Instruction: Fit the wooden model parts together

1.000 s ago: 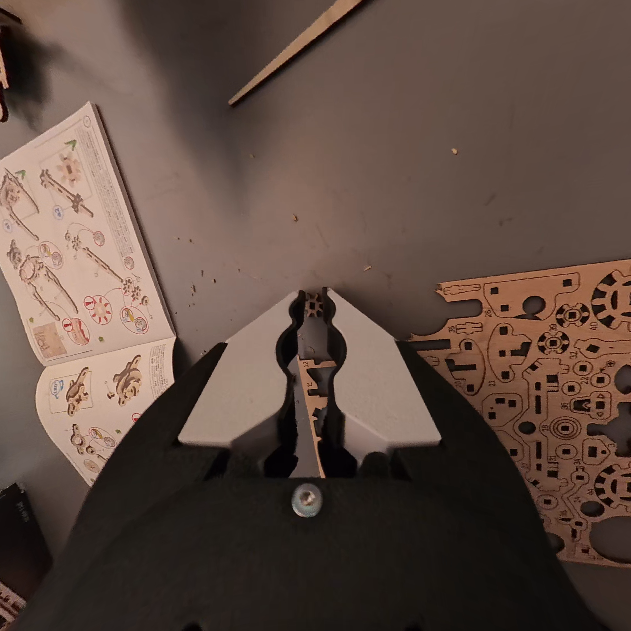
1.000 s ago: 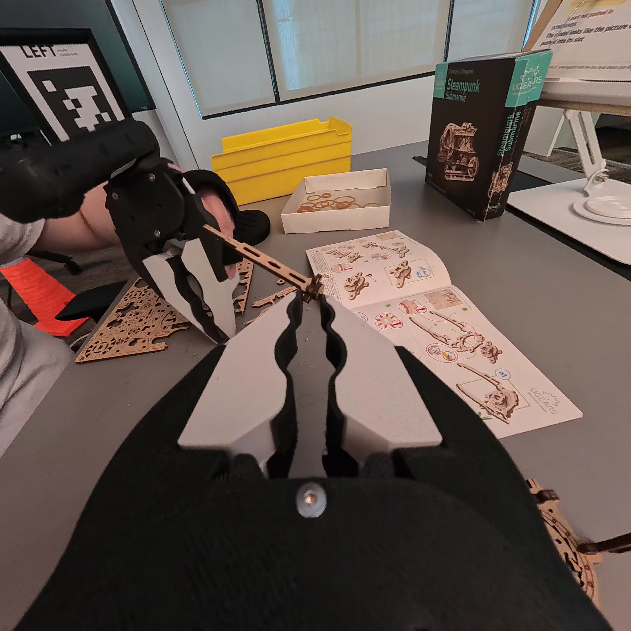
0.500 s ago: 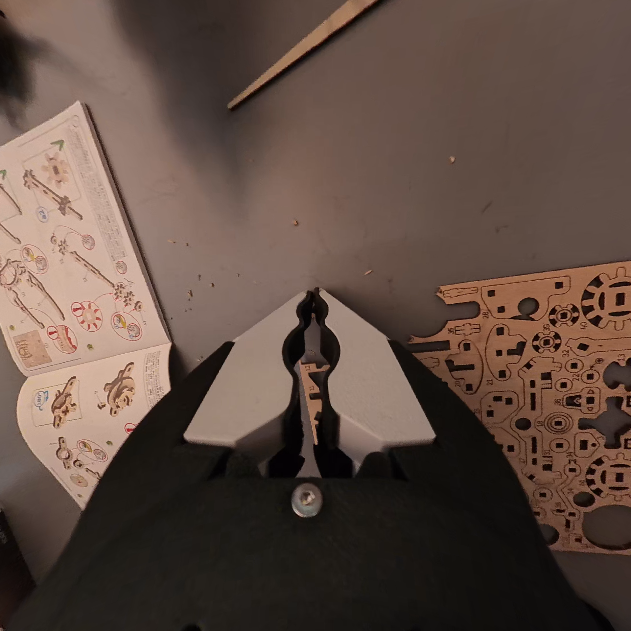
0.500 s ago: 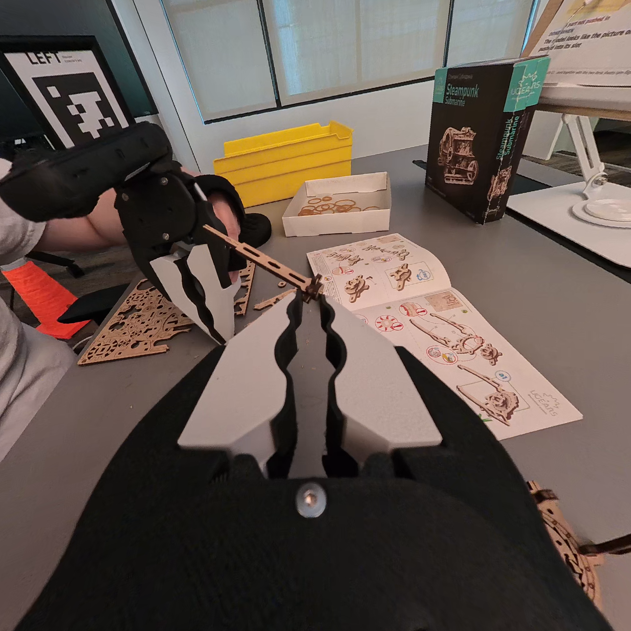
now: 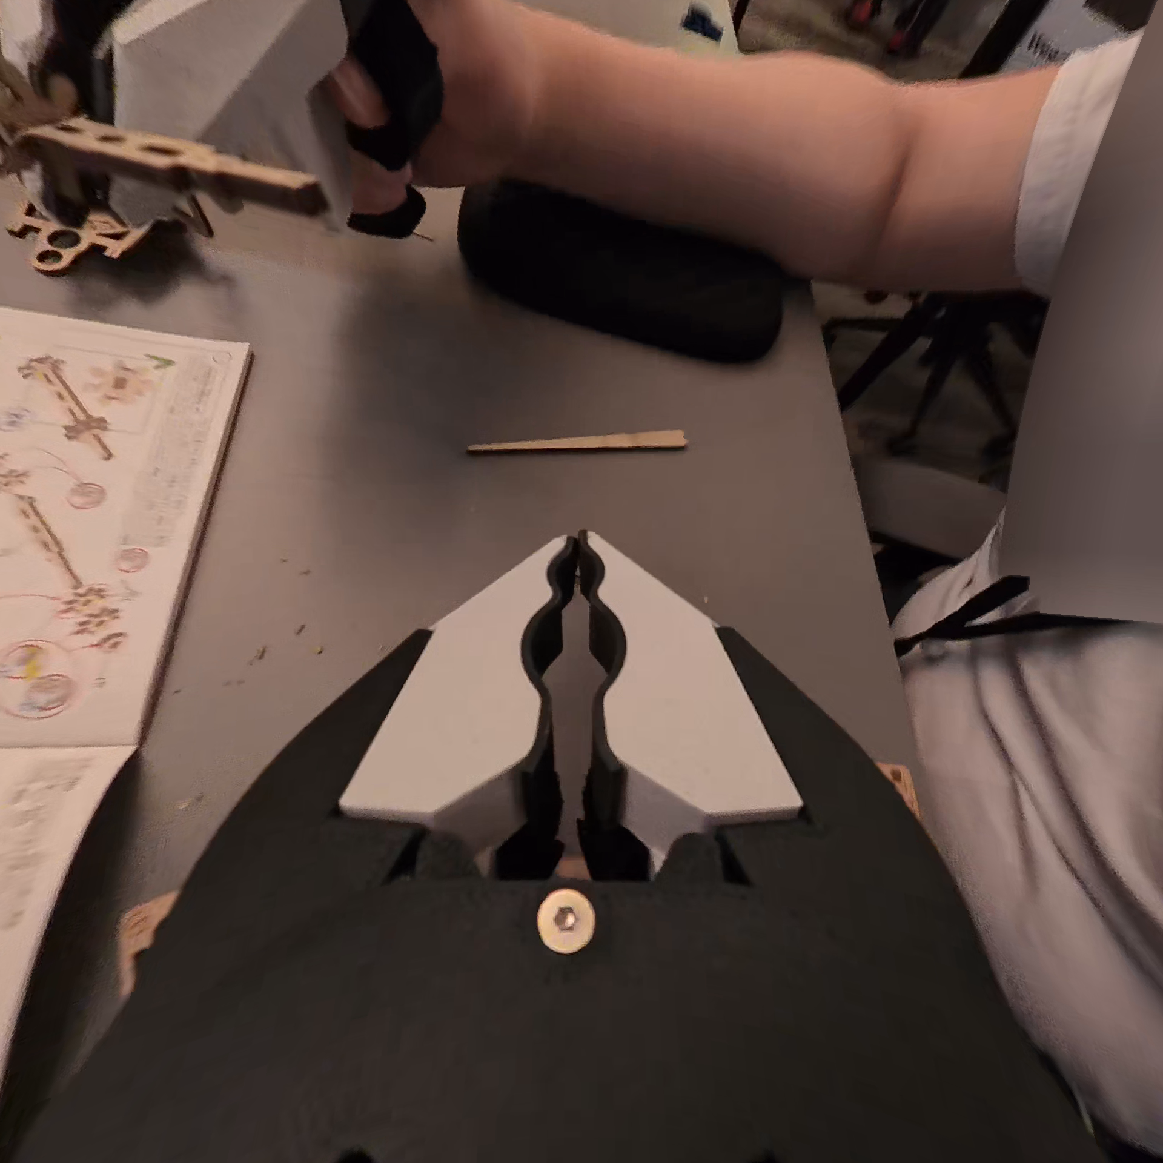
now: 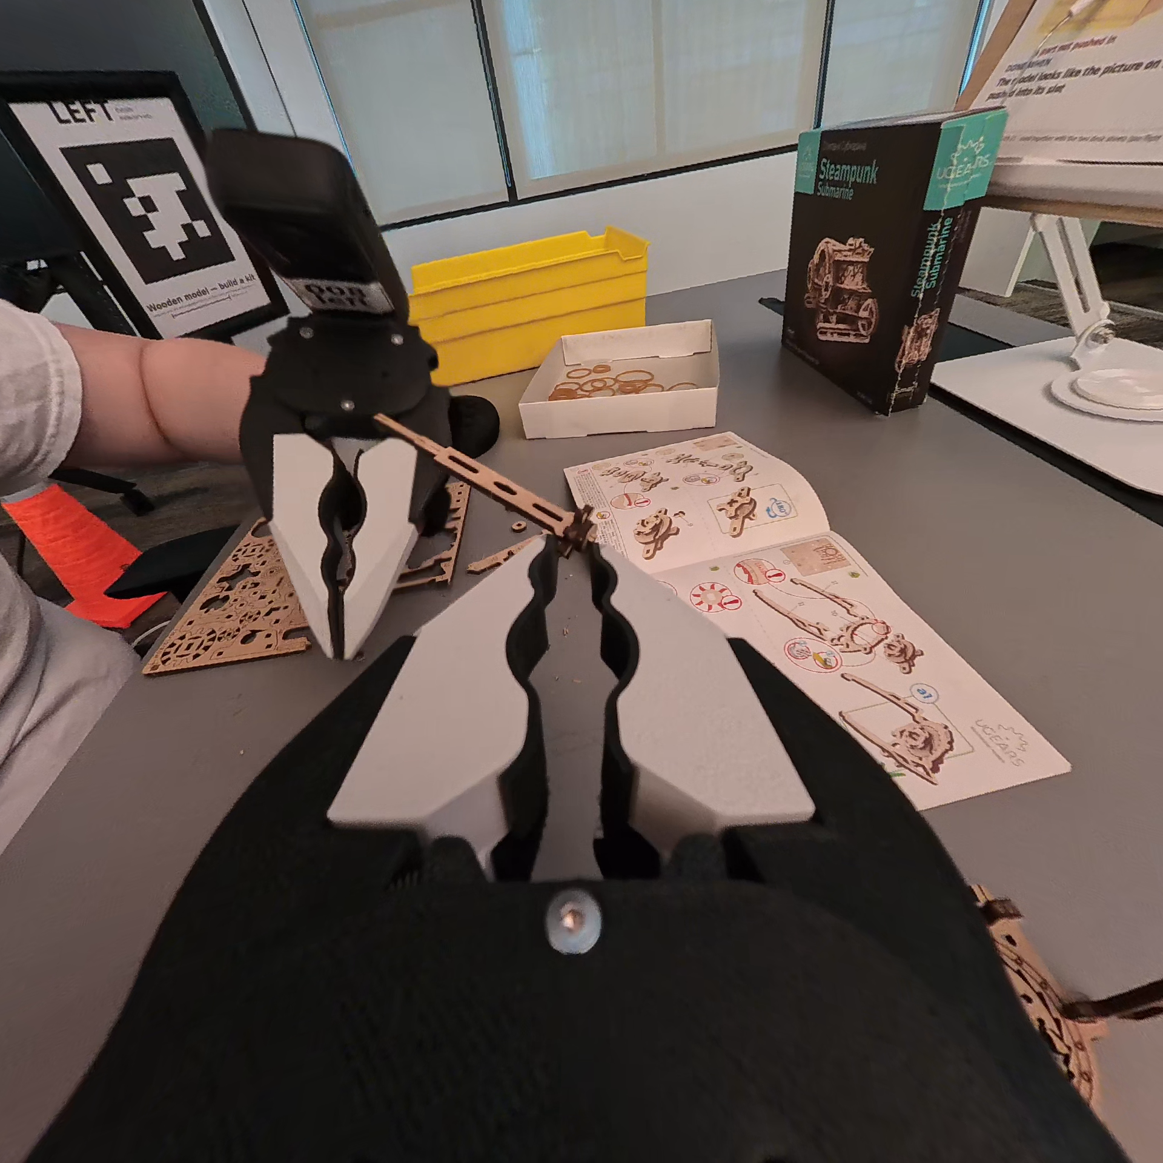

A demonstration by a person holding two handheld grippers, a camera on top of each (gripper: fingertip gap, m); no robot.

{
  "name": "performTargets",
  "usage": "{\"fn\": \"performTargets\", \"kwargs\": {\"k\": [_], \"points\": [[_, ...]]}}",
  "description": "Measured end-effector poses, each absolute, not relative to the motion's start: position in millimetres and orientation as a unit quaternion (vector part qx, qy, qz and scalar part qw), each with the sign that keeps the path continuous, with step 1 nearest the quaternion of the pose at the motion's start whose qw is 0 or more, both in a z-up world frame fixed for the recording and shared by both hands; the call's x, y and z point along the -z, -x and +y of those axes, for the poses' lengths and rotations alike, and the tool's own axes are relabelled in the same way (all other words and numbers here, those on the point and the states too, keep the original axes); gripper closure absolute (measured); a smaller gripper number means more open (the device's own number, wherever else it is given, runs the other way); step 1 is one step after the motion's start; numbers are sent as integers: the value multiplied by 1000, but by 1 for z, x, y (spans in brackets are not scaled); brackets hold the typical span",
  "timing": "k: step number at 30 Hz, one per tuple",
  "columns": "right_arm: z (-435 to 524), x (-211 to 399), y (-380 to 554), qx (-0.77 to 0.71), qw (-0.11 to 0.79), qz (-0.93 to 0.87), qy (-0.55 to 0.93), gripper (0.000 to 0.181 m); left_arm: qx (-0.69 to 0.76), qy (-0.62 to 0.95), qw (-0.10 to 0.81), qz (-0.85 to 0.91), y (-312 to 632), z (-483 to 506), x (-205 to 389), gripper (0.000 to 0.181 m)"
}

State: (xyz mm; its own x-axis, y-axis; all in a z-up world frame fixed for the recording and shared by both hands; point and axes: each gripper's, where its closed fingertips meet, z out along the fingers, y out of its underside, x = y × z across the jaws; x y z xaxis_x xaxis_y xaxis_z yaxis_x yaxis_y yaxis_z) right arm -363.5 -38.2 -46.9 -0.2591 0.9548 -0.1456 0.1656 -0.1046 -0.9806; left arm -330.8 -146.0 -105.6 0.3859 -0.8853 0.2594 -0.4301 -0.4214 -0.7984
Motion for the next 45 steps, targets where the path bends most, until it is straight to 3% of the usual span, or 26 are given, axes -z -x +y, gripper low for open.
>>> {"fn": "performTargets", "kwargs": {"k": [7,12,27,37,45], "points": [[-36,48,363,-551,357,-567,498,174,493,696,414,319,314,-129,54,181],[-37,57,365,-531,351,-581,507,174,488,668,484,286,330,-120,28,181],[-76,138,359,-348,259,-768,472,174,522,639,518,227,369,-122,9,181],[-70,147,353,-325,256,-781,468,173,517,638,521,234,367,-126,10,181],[-73,126,349,-328,298,-787,429,156,512,639,526,228,368,-126,11,181]]}}
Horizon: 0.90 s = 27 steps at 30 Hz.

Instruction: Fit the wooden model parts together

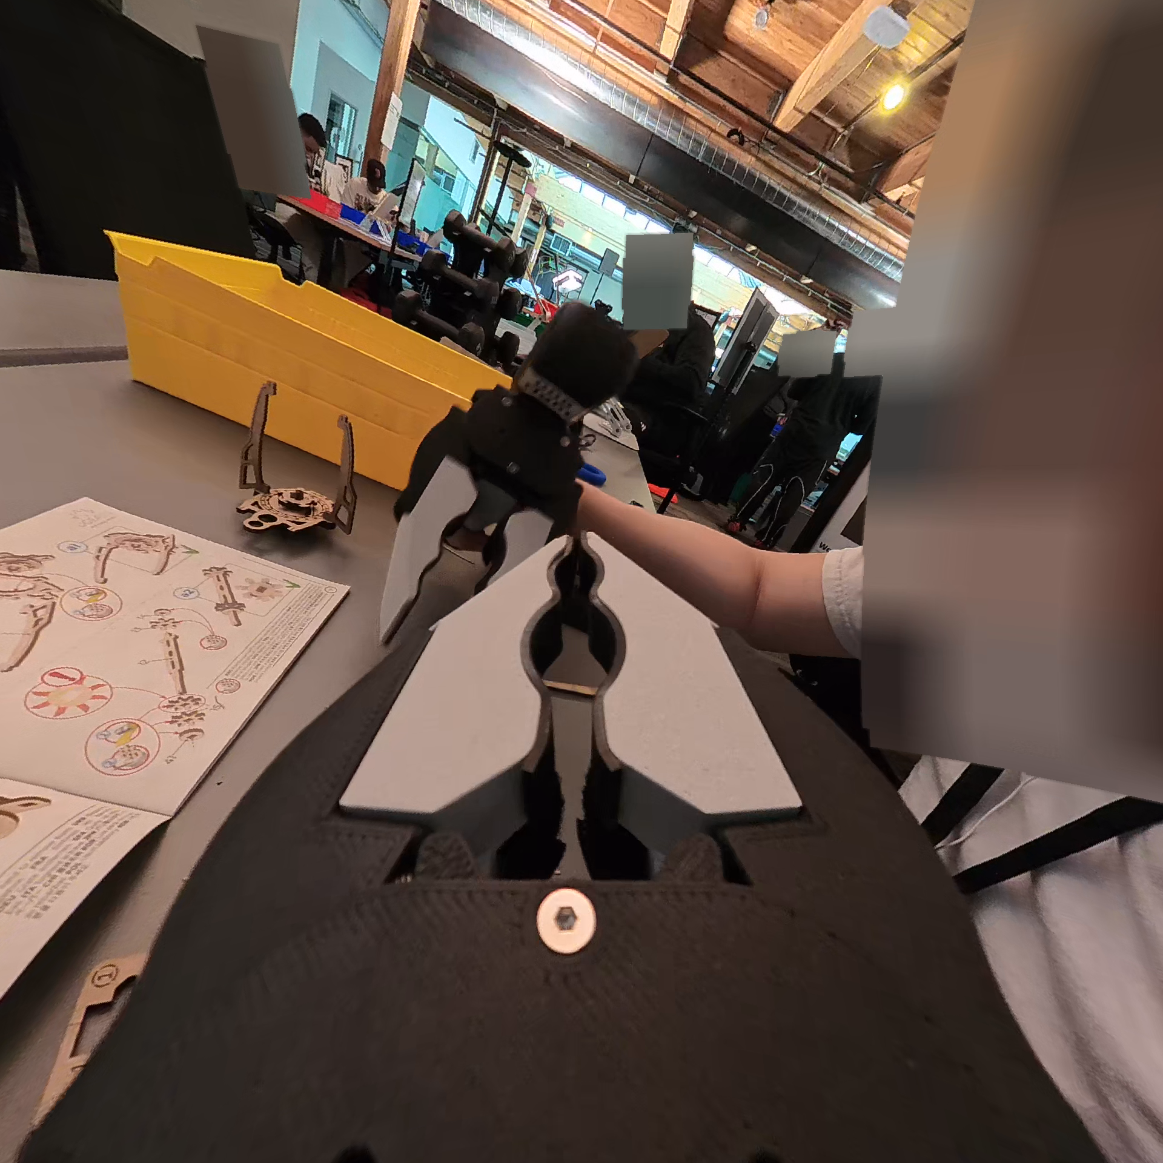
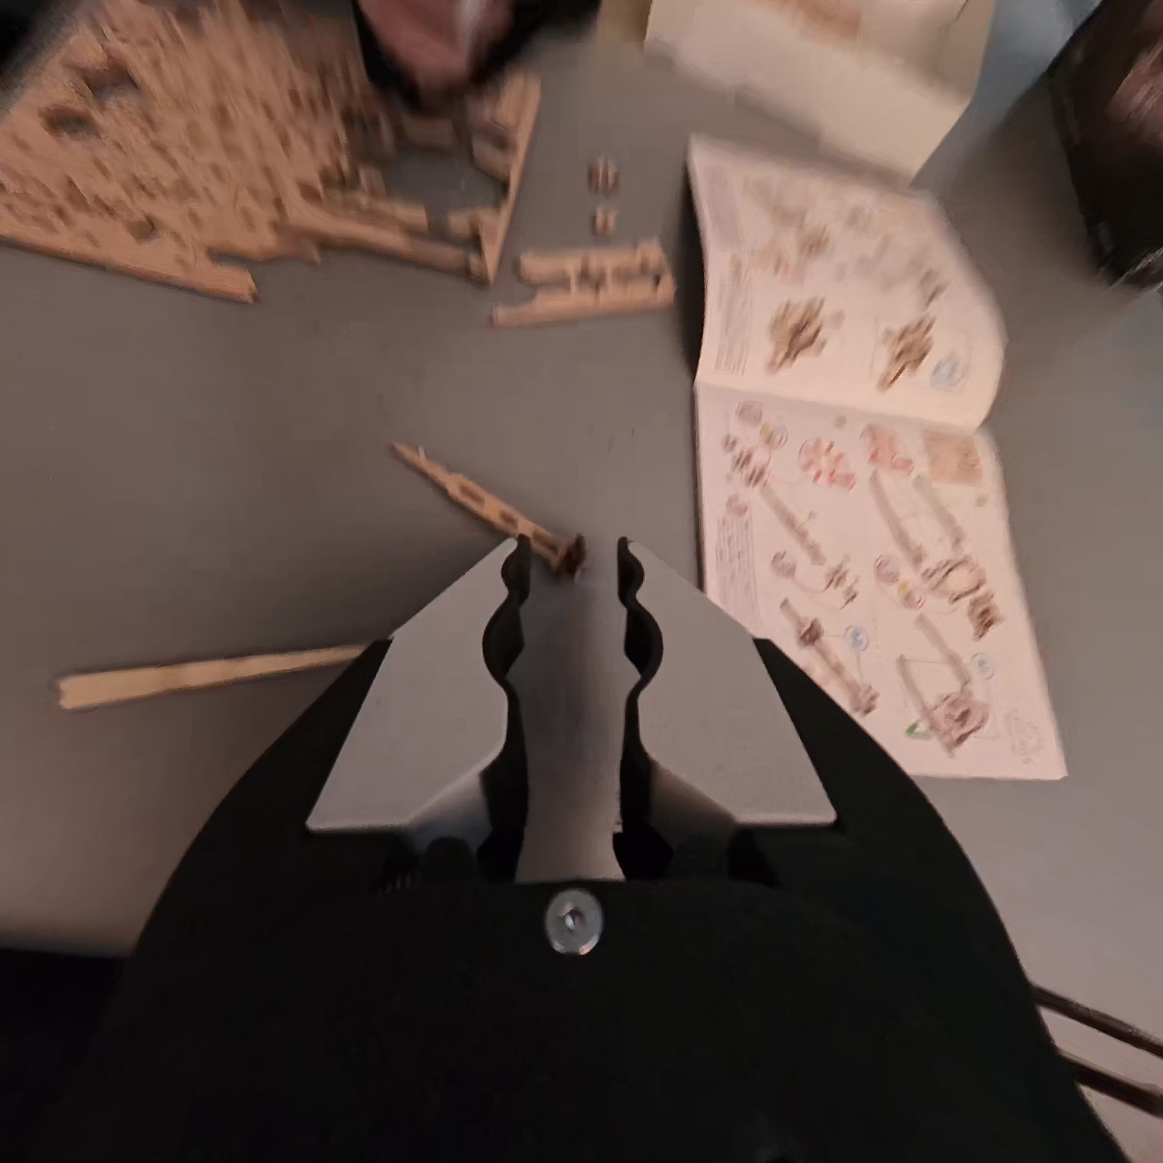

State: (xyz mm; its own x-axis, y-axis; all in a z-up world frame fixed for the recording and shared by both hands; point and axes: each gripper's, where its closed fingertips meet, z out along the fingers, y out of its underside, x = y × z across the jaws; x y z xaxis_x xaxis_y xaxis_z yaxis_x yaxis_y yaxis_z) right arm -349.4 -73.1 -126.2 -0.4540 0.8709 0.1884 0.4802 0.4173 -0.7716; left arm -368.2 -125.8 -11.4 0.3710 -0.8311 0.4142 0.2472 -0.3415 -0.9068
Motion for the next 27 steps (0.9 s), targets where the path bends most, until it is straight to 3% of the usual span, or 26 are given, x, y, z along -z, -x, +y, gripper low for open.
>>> {"fn": "performTargets", "kwargs": {"k": [5,9,17,21,27], "points": [[-96,42,365,-448,425,-699,360,157,526,631,528,218,366,-125,9,181],[-116,0,368,-542,441,-627,344,157,519,618,550,216,363,-123,2,181],[-121,8,384,-532,432,-616,388,156,481,612,589,216,367,-116,-6,181],[-125,13,386,-530,425,-621,391,175,466,613,600,216,369,-114,-5,181],[-122,22,387,-500,427,-641,396,178,475,631,582,195,380,-111,3,181]]}}
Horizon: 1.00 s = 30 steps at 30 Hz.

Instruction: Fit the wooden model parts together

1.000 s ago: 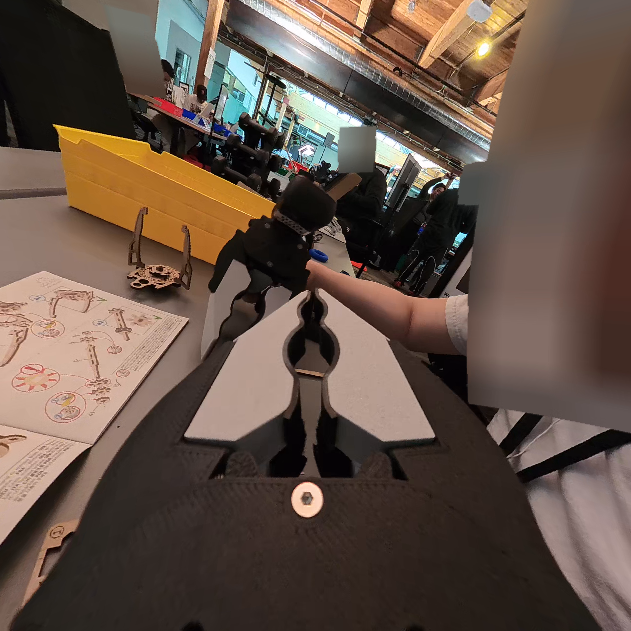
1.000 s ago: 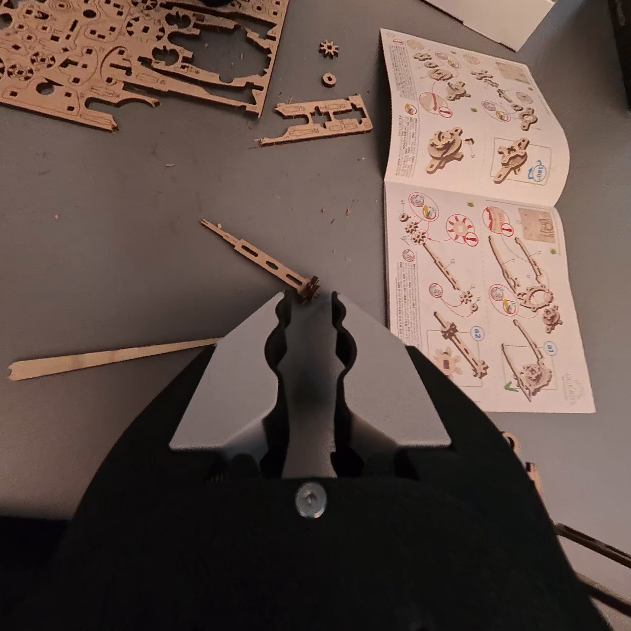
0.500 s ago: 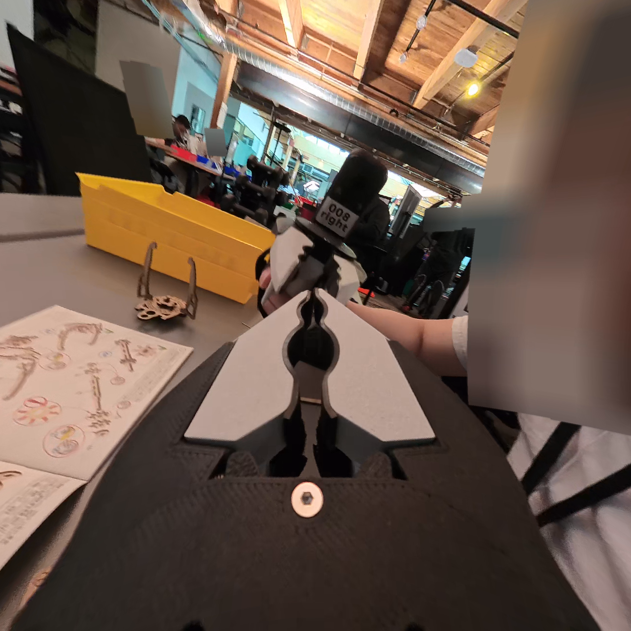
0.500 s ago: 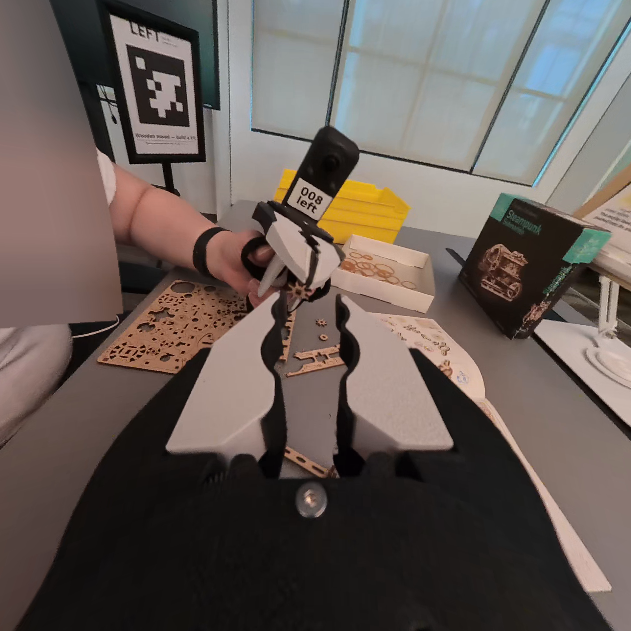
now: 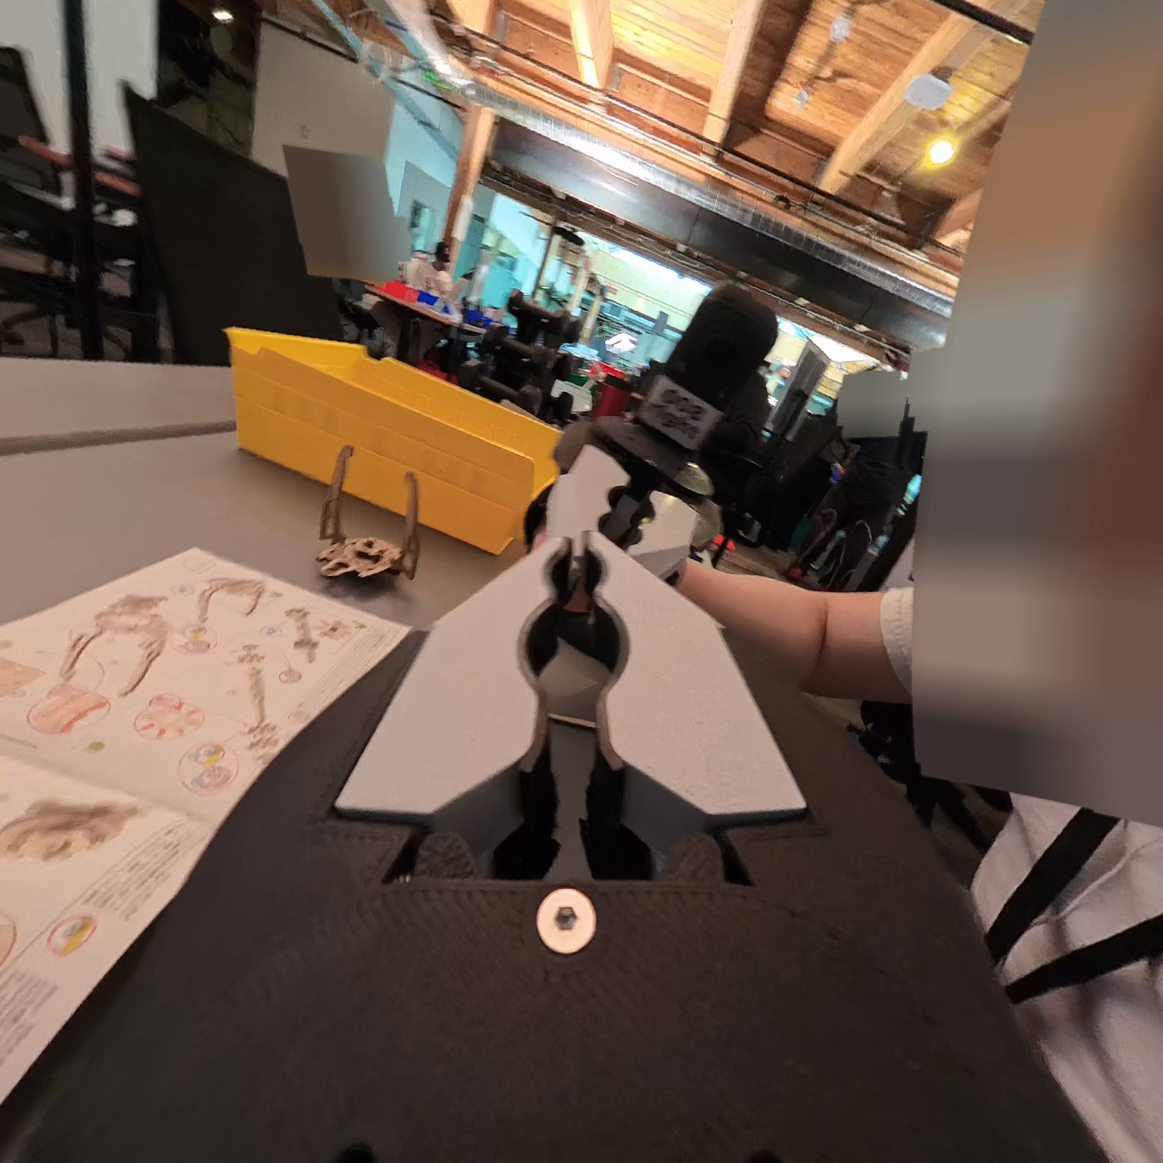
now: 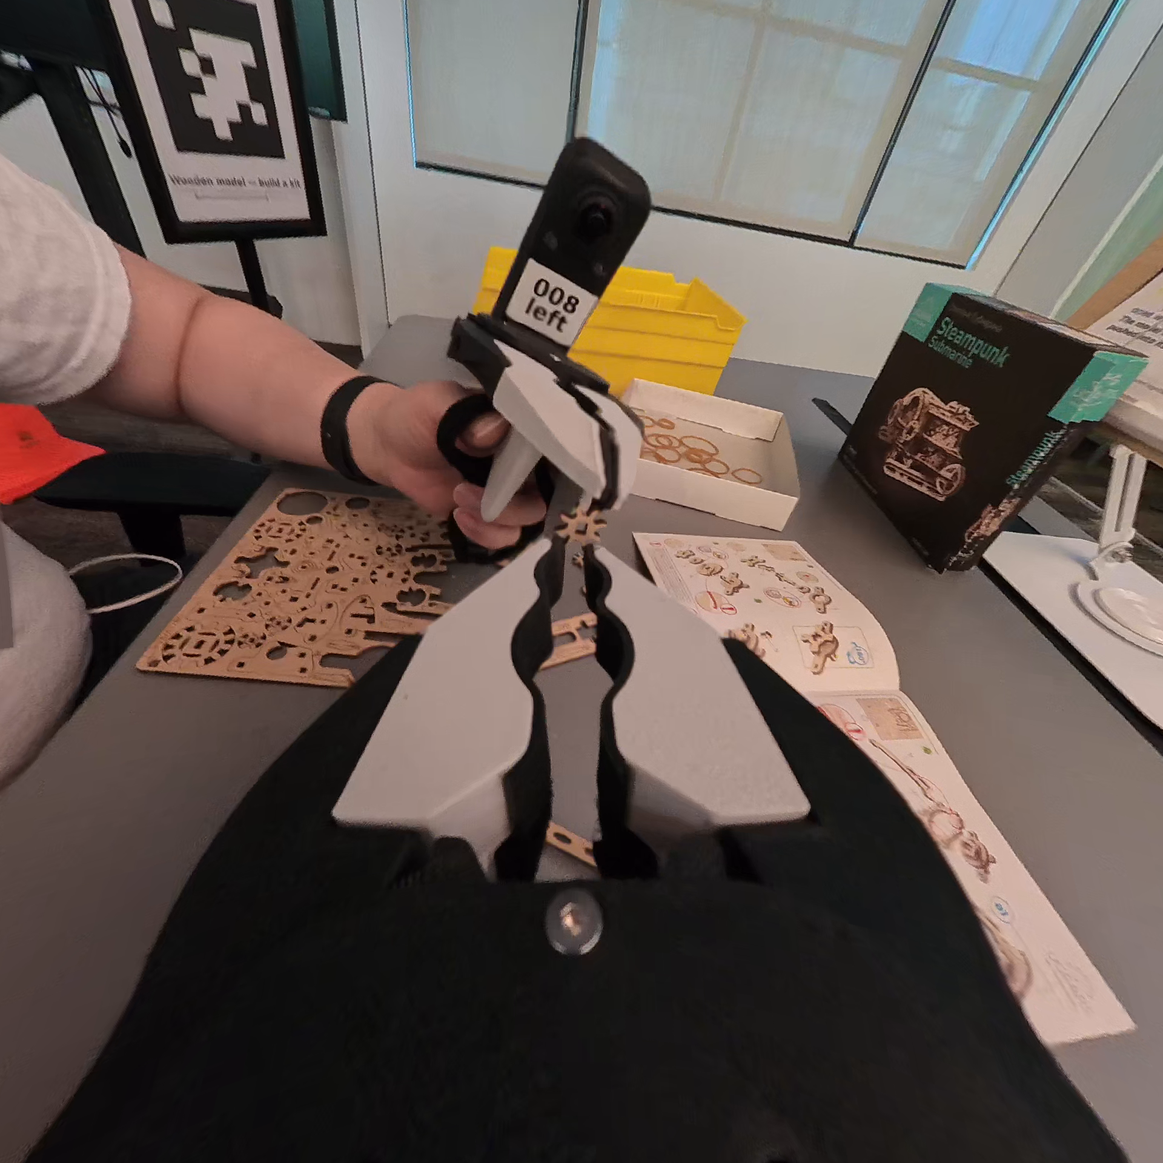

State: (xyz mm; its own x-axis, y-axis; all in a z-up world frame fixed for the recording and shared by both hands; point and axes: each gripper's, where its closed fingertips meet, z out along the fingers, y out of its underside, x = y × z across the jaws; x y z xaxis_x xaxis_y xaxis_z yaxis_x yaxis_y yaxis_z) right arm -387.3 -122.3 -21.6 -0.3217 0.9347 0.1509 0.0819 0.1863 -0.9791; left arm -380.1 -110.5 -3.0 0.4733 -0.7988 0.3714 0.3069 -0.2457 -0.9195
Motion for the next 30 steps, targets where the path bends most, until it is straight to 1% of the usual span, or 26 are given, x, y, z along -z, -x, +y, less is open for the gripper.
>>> {"fn": "performTargets", "kwargs": {"k": [1,3,4,7,12,15,16,19,23,26,27,29,30], "points": [[-121,25,388,-486,431,-647,399,179,476,635,579,186,384,-109,5,175],[-122,31,390,-465,436,-661,397,179,483,642,569,176,389,-109,9,176],[-120,34,391,-451,440,-666,399,179,483,651,562,167,392,-108,12,174],[-114,44,395,-394,464,-683,404,178,489,679,527,148,392,-107,24,162],[-108,57,398,-316,487,-709,401,179,444,736,493,134,389,-102,47,160],[-104,64,399,-291,488,-717,404,179,457,745,470,125,386,-102,50,172],[-103,65,399,-287,490,-717,405,179,460,748,464,119,386,-102,51,172],[-100,63,399,-285,493,-713,410,179,455,758,454,112,388,-100,56,162],[-99,66,398,-275,492,-717,410,179,427,770,459,117,388,-97,63,157],[-98,69,399,-261,491,-723,410,179,421,774,456,126,383,-96,65,158],[-98,70,399,-258,492,-724,409,179,420,774,455,130,382,-96,65,161],[-97,72,398,-252,493,-727,407,179,416,773,458,138,382,-96,64,175],[-95,72,398,-251,493,-726,409,179,412,775,459,139,383,-95,65,178]]}}
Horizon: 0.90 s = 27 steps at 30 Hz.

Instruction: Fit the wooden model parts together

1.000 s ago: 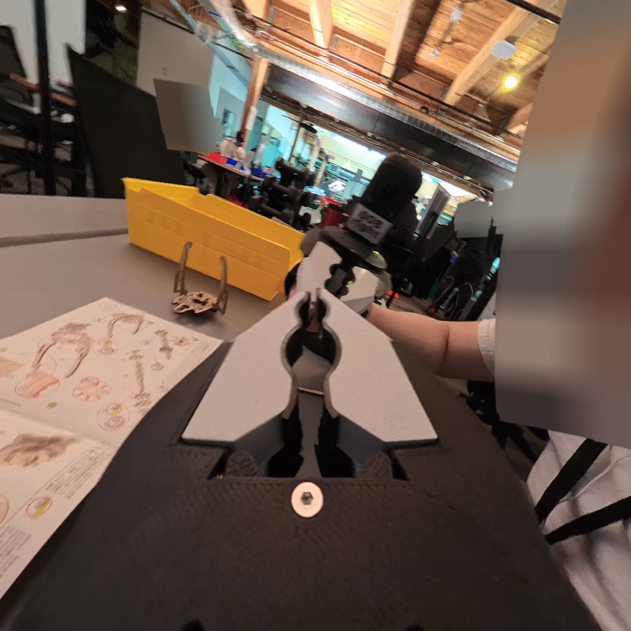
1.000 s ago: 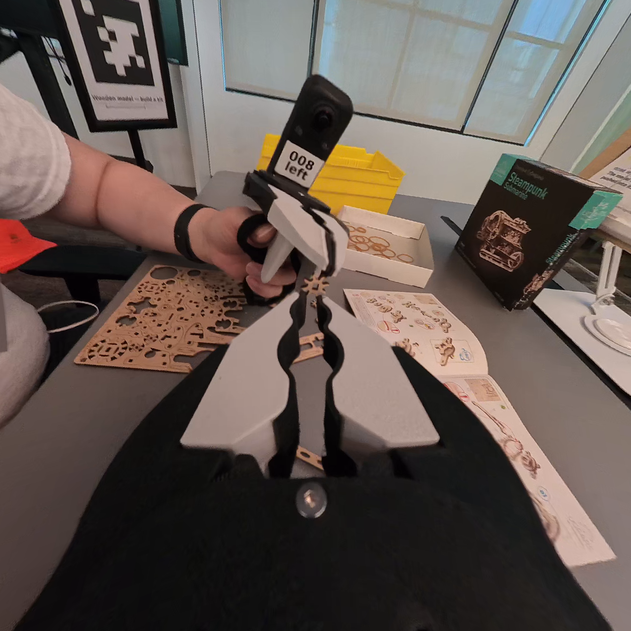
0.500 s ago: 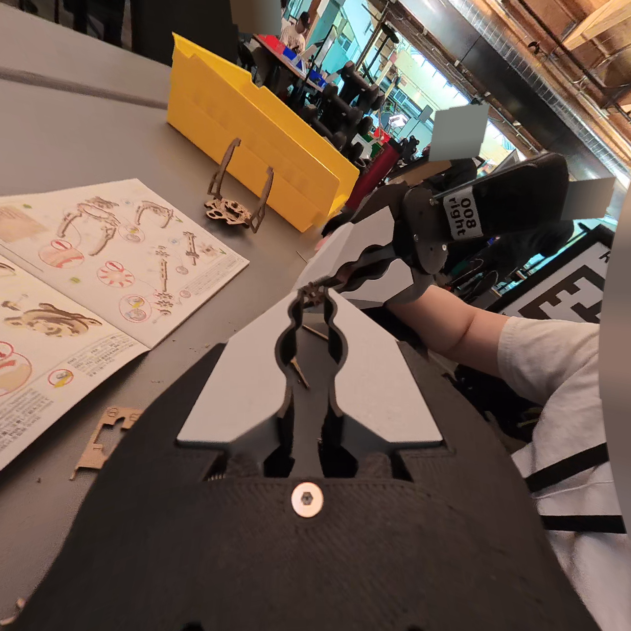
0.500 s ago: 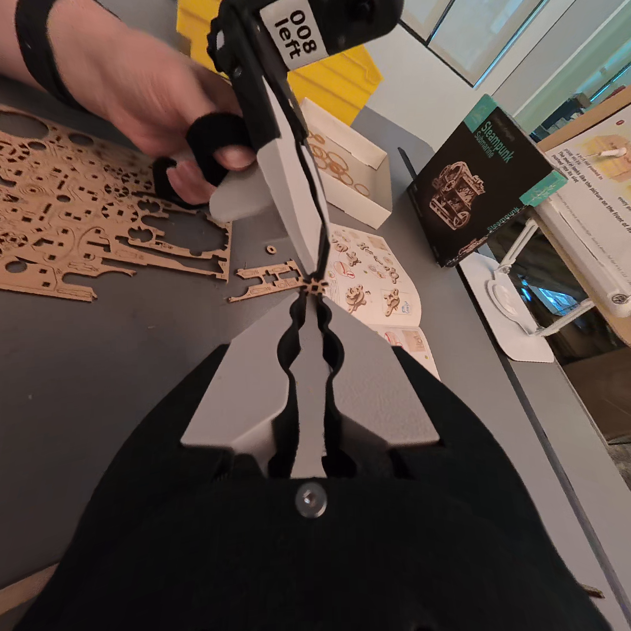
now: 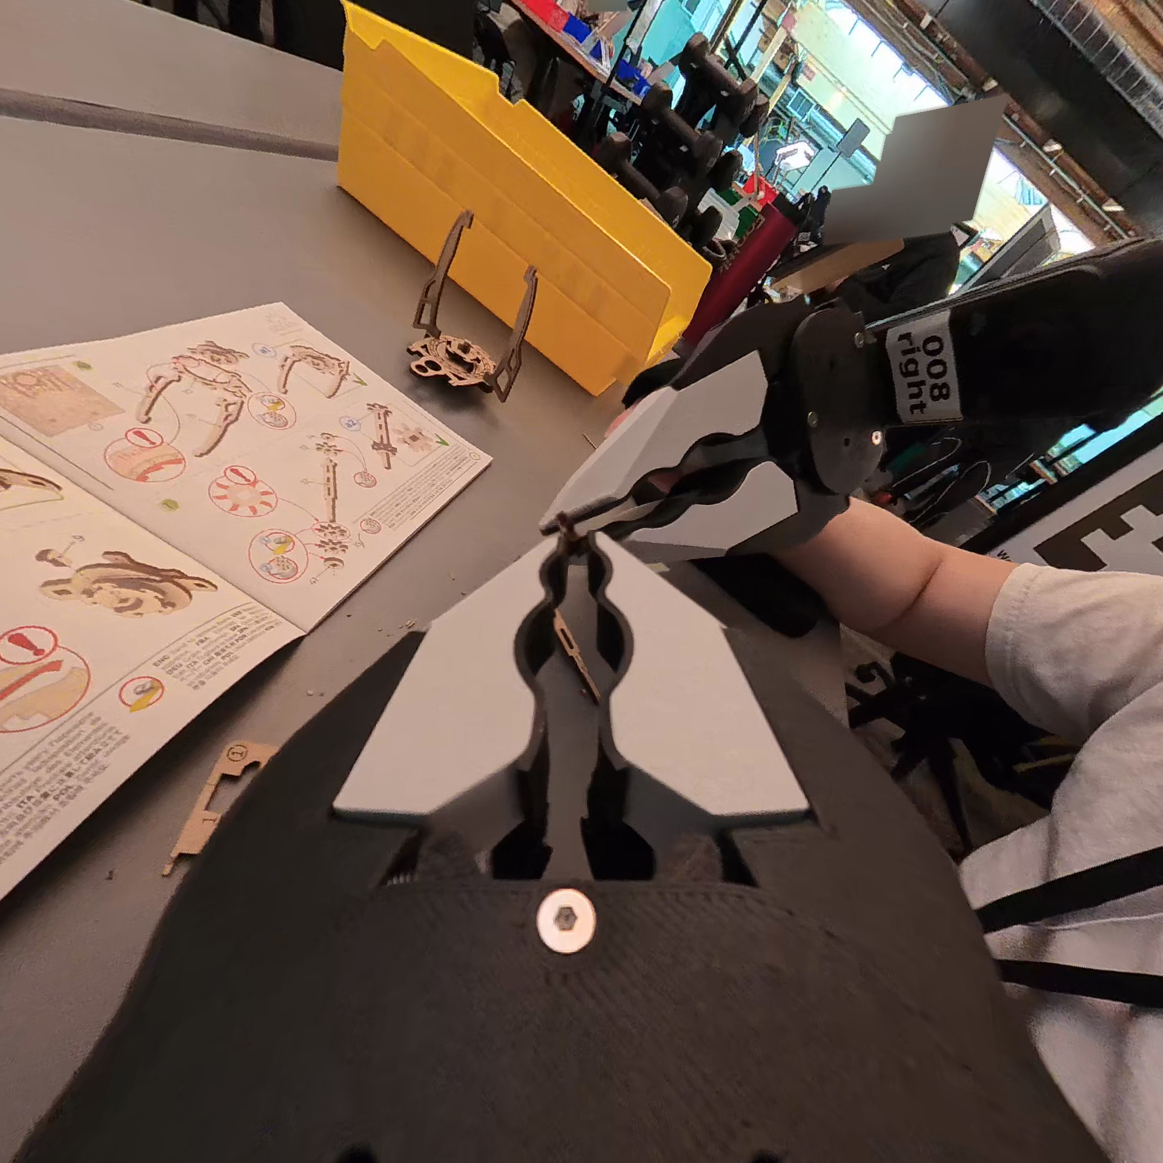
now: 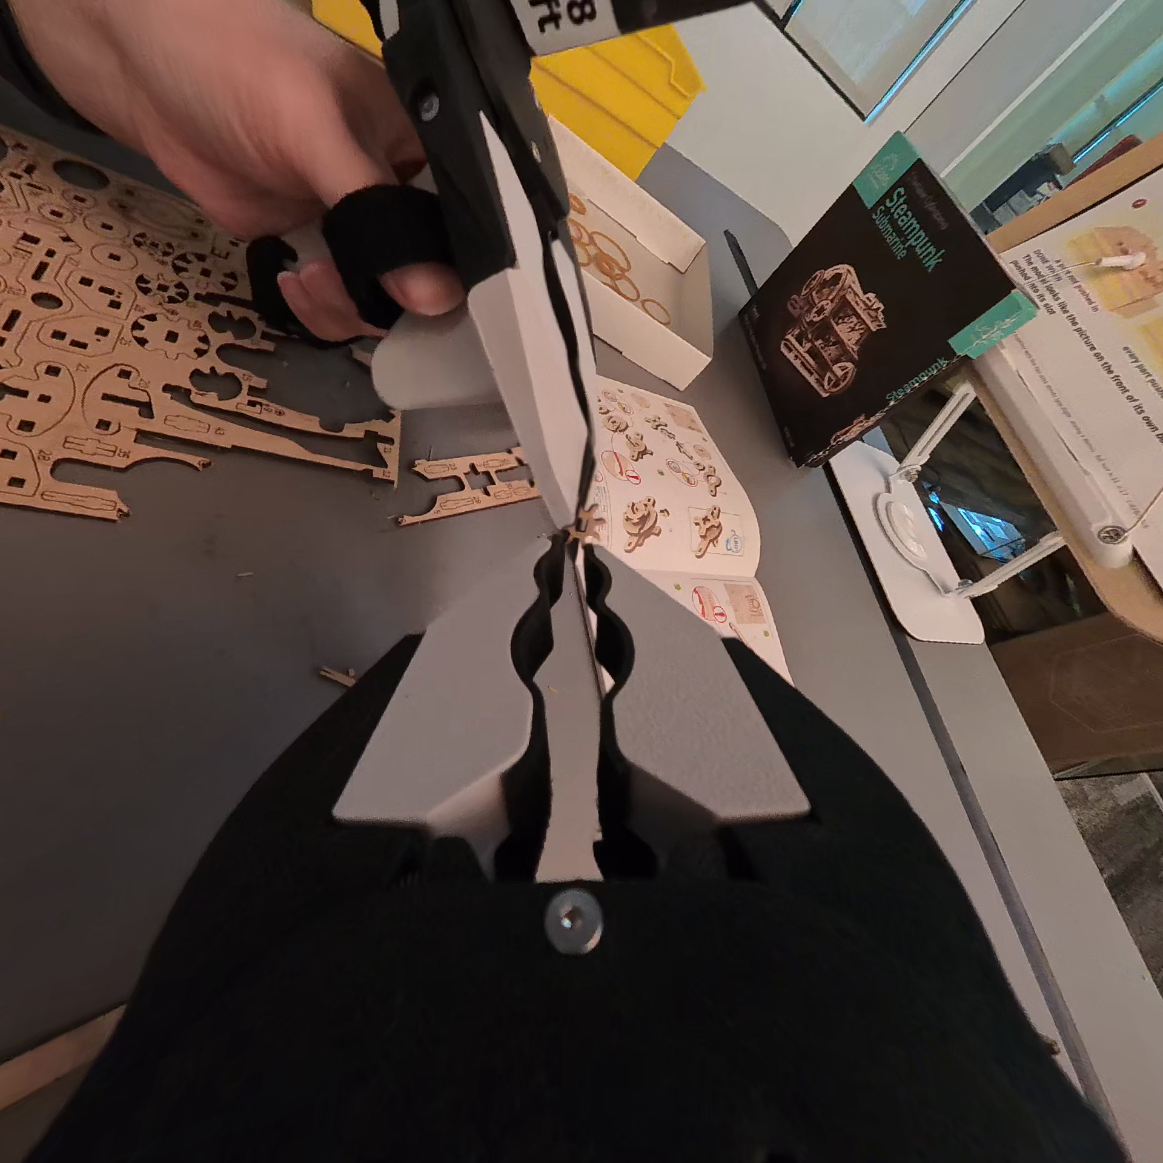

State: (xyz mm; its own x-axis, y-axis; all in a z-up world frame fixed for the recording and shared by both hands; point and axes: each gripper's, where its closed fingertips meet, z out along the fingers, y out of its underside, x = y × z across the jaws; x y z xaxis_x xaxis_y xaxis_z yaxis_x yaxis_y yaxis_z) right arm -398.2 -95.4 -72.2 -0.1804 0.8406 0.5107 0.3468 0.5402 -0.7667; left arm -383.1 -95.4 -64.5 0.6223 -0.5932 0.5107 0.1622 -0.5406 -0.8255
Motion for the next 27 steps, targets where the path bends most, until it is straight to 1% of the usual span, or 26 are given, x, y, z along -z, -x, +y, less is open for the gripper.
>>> {"fn": "performTargets", "kwargs": {"k": [5,9,13,16,22,23,24,25,27], "points": [[-96,70,395,-289,480,-723,405,181,442,767,447,132,385,-95,65,180],[-89,65,388,-383,430,-690,438,176,479,745,447,127,387,-93,63,181],[-80,63,383,-508,318,-620,505,170,519,727,429,135,382,-93,60,181],[-88,55,383,-587,251,-578,509,168,521,731,417,146,376,-94,64,181],[-95,65,385,-599,198,-569,527,170,517,731,414,165,371,-99,66,181],[-96,65,385,-602,191,-568,528,172,514,734,411,170,371,-99,67,181],[-99,64,384,-607,186,-570,522,178,513,735,409,174,371,-100,68,180],[-102,62,383,-612,184,-573,513,181,515,731,409,179,371,-102,66,180],[-103,58,385,-616,192,-568,511,181,516,727,416,177,373,-102,62,180]]}}
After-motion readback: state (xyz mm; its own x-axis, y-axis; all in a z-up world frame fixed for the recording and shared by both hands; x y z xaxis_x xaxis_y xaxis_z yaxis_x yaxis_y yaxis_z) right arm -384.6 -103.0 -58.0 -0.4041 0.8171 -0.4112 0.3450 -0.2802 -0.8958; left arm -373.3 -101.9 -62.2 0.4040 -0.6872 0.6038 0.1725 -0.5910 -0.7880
